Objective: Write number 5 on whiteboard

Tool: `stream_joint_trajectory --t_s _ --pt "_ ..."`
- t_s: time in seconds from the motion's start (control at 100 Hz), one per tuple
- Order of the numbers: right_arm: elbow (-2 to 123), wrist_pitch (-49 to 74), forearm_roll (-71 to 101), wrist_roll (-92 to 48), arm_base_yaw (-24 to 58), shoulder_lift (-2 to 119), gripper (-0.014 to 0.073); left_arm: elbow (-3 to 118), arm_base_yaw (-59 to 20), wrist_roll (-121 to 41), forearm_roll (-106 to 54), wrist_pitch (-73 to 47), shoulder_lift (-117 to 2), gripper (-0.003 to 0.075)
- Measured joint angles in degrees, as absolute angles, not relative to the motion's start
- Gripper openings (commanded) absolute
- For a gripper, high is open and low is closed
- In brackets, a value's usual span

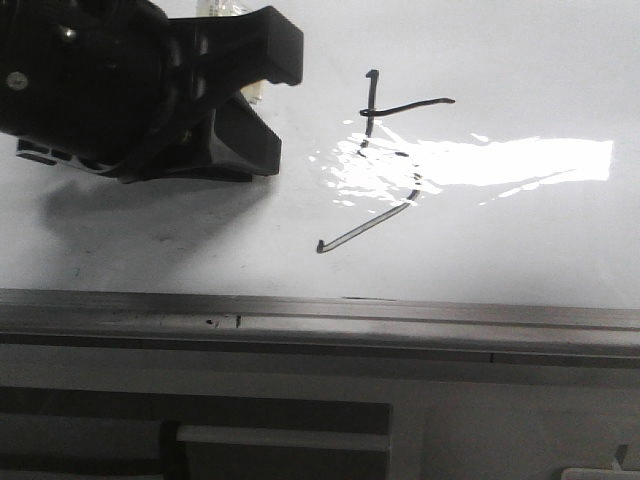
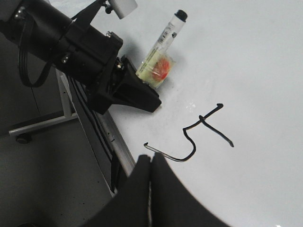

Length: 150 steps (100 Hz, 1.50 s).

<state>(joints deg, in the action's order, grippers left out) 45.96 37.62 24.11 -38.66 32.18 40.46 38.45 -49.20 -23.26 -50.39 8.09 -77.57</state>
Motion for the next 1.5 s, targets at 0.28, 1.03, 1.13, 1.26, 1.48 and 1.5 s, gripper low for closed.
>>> stream_joint_trajectory --t_s 0.28,1.03,1.13,1.26,1.48,1.5 --pt "46.0 37.6 24.1 -38.0 32.2 40.5 -0.0062 38.6 -49.3 -23.3 -53.2 7.9 -77.6 0.0003" --pt "46.0 37.6 25.3 -37.3 32.2 40.5 -0.0062 38.6 -49.3 -23.3 -54.1 5.5 -77.7 0.0087" --pt "46.0 37.6 25.6 -37.3 32.2 40.5 -0.0062 38.6 -49.3 -23.3 -54.1 5.5 -77.7 0.0120" --pt "46.0 37.6 25.6 -37.3 32.2 40.5 -0.0062 38.6 -49.3 -23.3 -54.2 5.4 -77.7 0.0224" --pt "46.0 37.6 26.0 -37.3 32.2 40.5 -0.0062 38.7 -49.5 -23.3 -54.2 5.0 -77.7 0.0265" --pt "46.0 37.6 26.0 -37.3 32.2 40.5 -0.0062 38.7 -49.5 -23.3 -54.2 5.0 -77.7 0.0265"
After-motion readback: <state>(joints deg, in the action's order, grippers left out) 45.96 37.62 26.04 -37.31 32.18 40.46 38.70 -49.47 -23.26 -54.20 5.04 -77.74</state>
